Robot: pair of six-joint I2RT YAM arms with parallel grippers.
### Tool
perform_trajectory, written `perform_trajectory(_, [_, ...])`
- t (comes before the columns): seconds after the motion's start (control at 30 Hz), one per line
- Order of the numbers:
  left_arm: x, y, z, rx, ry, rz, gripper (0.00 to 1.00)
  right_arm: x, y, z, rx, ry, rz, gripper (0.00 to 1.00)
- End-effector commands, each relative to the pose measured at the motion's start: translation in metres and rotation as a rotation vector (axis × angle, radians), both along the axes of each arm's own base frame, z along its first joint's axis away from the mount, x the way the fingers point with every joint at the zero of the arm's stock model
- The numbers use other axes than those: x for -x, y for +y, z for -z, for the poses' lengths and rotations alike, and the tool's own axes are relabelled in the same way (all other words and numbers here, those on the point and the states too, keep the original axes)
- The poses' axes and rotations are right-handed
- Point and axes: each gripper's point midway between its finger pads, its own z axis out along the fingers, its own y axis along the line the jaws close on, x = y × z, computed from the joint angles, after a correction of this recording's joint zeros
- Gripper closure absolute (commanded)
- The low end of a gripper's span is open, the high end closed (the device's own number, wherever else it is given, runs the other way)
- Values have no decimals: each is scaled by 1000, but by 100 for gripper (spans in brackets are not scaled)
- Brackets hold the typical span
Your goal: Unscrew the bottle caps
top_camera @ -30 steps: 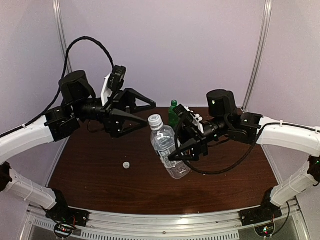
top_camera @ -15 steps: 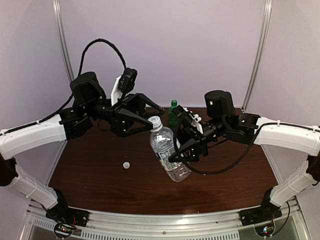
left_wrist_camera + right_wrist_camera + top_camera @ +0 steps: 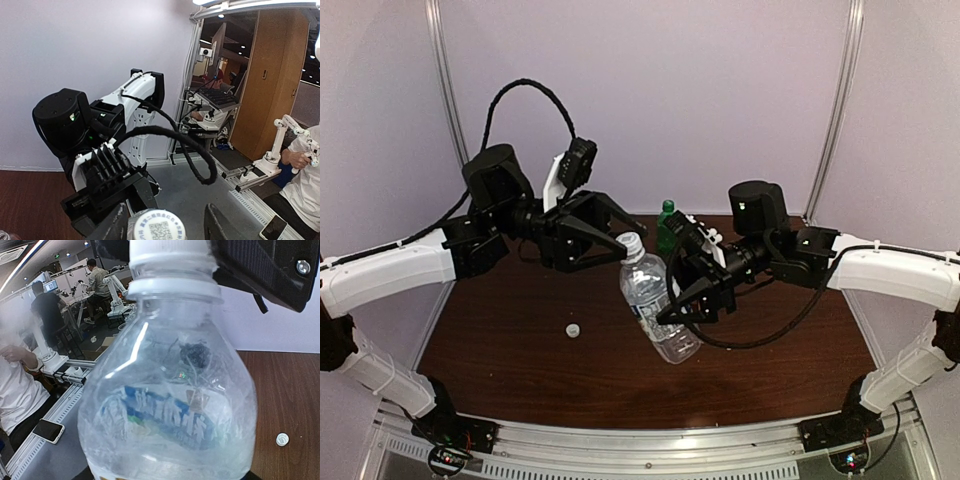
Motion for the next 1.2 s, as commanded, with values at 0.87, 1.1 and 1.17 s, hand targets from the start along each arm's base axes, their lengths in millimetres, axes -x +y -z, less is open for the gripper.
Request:
perform_trajectory(0.87, [-82,29,-35,18,120,-670,77,-93,-6,4,122,-150,585,48])
perform_trajectory(1.1, [-122,55,-18,-49,138,-971,76,-112,-13,2,118,-172,713,48])
perform_trajectory(1.17, [-135,64,3,-125,124,-1071,75,-115,-17,1,110,-178,738,48])
